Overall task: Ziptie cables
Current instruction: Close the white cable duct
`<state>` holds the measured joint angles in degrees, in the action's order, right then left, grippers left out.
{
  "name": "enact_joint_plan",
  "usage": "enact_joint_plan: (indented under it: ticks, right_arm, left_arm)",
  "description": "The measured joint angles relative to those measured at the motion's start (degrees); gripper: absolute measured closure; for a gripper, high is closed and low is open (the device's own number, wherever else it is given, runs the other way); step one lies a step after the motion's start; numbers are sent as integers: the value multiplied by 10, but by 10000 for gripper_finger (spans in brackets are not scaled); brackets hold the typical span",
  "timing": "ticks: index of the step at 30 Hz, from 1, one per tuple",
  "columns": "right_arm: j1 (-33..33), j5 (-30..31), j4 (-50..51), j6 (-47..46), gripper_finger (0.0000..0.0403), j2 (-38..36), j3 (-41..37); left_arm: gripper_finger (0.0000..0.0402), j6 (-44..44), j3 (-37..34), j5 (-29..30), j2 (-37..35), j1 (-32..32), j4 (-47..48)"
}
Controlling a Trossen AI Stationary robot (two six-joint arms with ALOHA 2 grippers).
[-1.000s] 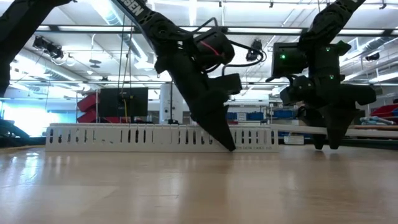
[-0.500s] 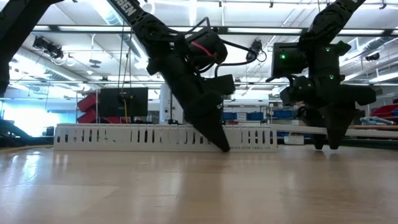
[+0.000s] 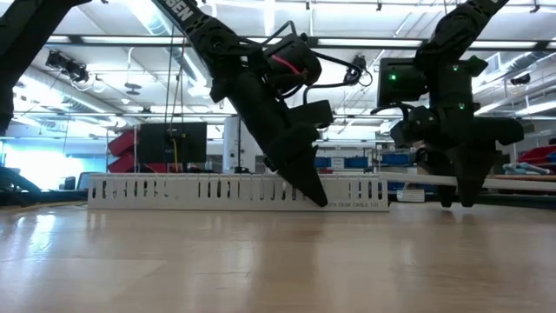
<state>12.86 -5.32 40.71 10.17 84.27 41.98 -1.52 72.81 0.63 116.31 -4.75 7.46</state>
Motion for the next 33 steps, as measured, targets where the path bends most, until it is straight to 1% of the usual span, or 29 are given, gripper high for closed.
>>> enact_joint_plan:
  ticks: [3, 12, 33]
  right_arm:
    - [0, 1, -1, 0, 169, 0, 0]
    - [0, 17, -3, -8, 168, 0, 1]
    - [0, 14, -11, -9, 172, 0, 1]
  left_arm:
    - [149, 16, 0, 12, 0, 0, 0]
    - [149, 63, 2, 15, 0, 0, 8]
    - [150, 68, 2, 7, 3, 2, -8]
